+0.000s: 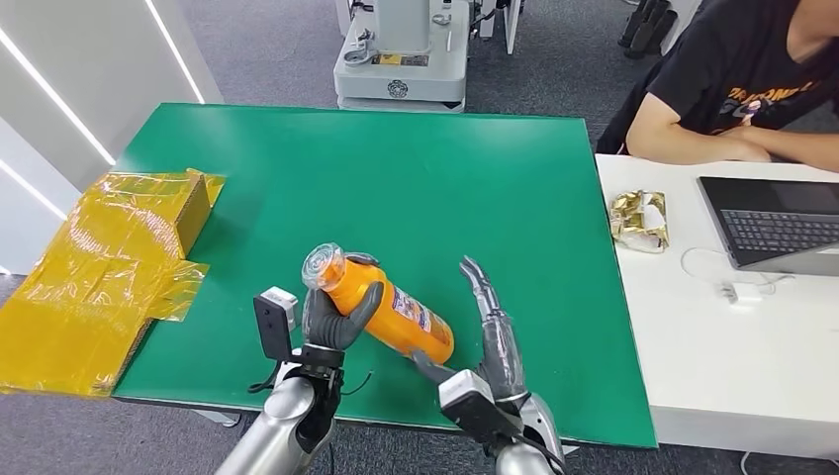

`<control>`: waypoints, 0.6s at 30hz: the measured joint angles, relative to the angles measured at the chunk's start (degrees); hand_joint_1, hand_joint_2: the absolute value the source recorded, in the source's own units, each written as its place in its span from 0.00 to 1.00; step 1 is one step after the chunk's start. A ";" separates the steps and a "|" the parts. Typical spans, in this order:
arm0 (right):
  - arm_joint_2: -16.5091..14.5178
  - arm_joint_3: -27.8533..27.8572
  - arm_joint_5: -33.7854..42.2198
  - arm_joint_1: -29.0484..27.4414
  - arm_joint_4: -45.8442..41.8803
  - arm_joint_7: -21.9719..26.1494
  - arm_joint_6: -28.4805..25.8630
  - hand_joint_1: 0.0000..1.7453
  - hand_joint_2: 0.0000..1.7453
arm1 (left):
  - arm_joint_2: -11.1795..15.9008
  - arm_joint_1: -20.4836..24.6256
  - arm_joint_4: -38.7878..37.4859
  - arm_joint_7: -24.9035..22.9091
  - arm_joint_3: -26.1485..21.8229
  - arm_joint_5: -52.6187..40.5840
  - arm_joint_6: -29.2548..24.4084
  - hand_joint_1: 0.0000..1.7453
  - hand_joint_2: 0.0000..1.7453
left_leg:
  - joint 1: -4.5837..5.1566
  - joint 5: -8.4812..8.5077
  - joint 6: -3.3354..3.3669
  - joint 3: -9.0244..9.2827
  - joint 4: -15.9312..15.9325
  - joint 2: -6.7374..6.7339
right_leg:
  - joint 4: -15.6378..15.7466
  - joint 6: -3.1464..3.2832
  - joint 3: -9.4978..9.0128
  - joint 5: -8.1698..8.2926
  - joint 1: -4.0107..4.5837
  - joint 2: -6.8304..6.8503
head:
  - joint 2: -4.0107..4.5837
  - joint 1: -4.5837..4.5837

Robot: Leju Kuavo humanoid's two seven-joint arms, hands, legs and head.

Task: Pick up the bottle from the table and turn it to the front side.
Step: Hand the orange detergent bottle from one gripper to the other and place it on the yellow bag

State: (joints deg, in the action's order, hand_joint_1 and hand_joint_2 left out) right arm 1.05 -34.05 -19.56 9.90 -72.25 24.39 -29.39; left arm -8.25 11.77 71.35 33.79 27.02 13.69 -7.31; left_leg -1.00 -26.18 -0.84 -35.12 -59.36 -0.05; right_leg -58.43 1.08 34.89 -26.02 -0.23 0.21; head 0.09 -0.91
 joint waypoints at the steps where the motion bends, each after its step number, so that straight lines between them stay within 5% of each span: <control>1: -0.04 0.38 0.56 -1.55 -2.05 0.20 -0.93 0.00 1.00 | 0.00 -0.09 0.47 0.19 -0.07 0.01 -0.31 1.00 1.00 | 0.00 0.00 0.00 -0.01 0.01 0.00 | 0.00 0.00 0.00 -0.01 0.00 0.01 | 0.00 0.00; 18: -1.72 3.58 0.90 -13.76 -19.66 2.95 -6.22 0.00 1.00 | 2.05 -1.11 13.65 1.17 -5.32 -10.85 -5.68 1.00 1.00 | -0.02 -0.02 -0.04 0.00 0.04 -0.02 | -0.02 0.01 0.00 -0.05 0.01 -0.02 | 0.00 -0.01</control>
State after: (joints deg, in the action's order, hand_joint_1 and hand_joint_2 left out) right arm -0.67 -30.46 -18.66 -3.87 -91.90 27.34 -35.61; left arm -6.20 10.66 85.00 34.95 21.70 2.84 -12.98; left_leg -1.02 -26.20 -0.87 -35.12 -59.32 -0.06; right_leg -58.44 1.08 34.89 -26.07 -0.22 0.20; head 0.09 -0.92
